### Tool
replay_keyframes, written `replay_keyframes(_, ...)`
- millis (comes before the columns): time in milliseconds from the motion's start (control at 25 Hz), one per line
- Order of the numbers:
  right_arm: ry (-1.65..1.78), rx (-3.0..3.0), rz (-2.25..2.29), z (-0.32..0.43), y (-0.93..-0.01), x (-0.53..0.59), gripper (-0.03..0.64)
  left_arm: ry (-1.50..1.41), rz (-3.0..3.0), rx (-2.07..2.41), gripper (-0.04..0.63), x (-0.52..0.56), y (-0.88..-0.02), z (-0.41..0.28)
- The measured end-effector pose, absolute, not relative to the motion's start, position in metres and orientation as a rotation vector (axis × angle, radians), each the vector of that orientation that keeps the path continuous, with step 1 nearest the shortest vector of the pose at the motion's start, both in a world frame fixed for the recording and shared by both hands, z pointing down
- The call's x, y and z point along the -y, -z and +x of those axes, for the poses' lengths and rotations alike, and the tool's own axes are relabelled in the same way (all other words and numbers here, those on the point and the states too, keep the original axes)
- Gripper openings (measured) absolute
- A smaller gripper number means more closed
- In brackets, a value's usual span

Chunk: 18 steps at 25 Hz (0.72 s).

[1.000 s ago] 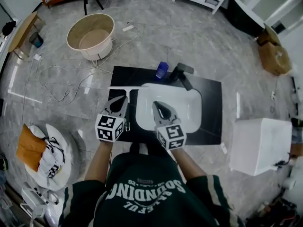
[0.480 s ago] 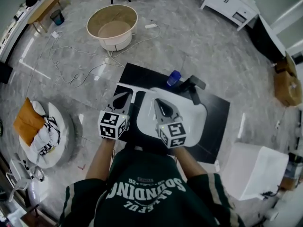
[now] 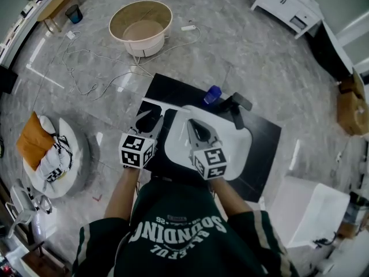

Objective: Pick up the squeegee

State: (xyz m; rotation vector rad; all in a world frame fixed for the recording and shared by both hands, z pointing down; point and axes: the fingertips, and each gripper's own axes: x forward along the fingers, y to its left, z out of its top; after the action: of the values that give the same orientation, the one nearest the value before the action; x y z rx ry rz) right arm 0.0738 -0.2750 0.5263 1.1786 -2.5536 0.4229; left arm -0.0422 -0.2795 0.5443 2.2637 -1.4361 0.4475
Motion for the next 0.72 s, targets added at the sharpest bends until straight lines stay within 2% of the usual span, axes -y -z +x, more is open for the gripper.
replay_keyframes(200,-0.420,2.546,1.180,0.077,-0.529,0.274,0.000,-0.472,2.244,1.450,0.138,0.276,-0.552,-0.041)
replay_keyframes(720,-0.449,2.512,1.188,0.084,-0.541,0.270,0.002,-0.592,2.145,1.418,0.138,0.266,-0.605,-0.043)
